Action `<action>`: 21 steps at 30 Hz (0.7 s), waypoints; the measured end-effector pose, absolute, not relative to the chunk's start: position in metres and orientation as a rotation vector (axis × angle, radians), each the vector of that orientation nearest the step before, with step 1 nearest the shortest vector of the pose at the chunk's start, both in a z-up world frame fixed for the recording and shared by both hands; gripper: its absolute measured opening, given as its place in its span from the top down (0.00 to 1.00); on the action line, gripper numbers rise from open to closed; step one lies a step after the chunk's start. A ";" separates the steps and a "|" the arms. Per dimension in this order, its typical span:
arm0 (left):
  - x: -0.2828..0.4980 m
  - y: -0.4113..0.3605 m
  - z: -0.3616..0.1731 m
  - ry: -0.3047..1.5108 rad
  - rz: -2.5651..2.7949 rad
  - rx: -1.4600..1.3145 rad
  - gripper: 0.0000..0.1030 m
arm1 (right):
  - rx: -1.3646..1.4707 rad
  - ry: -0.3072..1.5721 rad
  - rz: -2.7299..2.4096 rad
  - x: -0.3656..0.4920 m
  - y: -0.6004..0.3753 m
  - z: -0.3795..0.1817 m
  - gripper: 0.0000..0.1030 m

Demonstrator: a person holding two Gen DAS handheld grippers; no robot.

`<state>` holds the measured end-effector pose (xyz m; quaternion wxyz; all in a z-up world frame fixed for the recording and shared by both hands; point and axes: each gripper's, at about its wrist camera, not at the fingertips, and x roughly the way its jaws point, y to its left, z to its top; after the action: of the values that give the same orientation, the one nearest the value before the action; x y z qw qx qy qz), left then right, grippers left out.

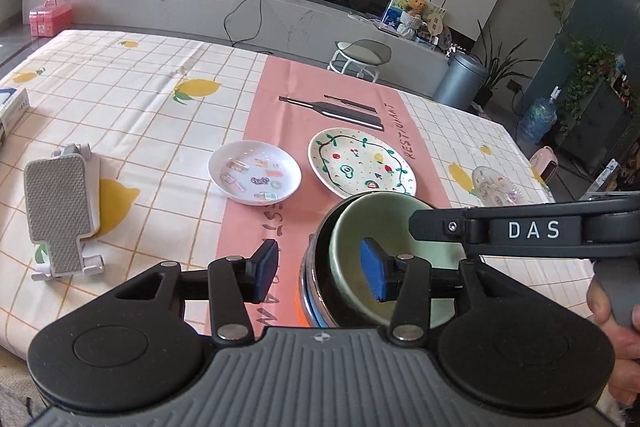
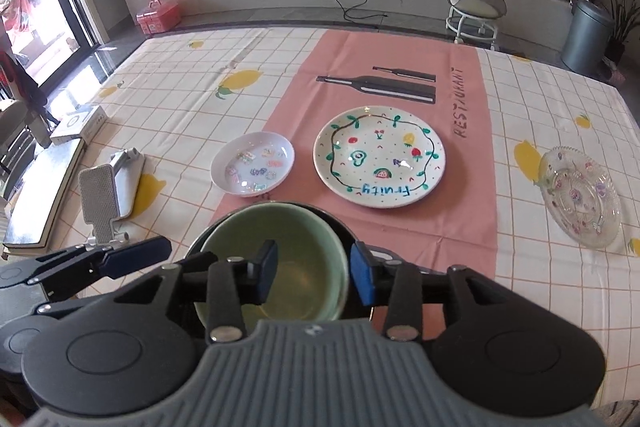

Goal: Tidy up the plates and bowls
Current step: 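Lower the green bowl into the blue steel bowl with both tools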

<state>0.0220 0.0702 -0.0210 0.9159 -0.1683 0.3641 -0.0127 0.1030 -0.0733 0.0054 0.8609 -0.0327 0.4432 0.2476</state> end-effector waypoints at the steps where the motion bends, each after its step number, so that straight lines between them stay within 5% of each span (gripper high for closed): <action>1: 0.023 0.072 -0.022 0.753 -0.048 -0.366 0.45 | -0.044 0.916 0.521 0.103 -0.076 0.006 0.52; 4: 0.025 0.077 -0.026 0.772 -0.086 -0.427 0.44 | -0.001 0.858 0.472 0.102 -0.081 0.004 0.34; 7: 0.028 0.079 -0.030 0.801 -0.099 -0.458 0.43 | 0.005 0.838 0.416 0.100 -0.086 -0.005 0.31; 21: 0.033 0.089 -0.034 0.844 -0.175 -0.519 0.32 | 0.072 1.041 0.482 0.106 -0.100 -0.053 0.34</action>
<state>0.0326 0.0886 -0.0340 0.8761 -0.2486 0.4046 -0.0837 0.1064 -0.1005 -0.0530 0.8393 0.0340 0.4924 0.2280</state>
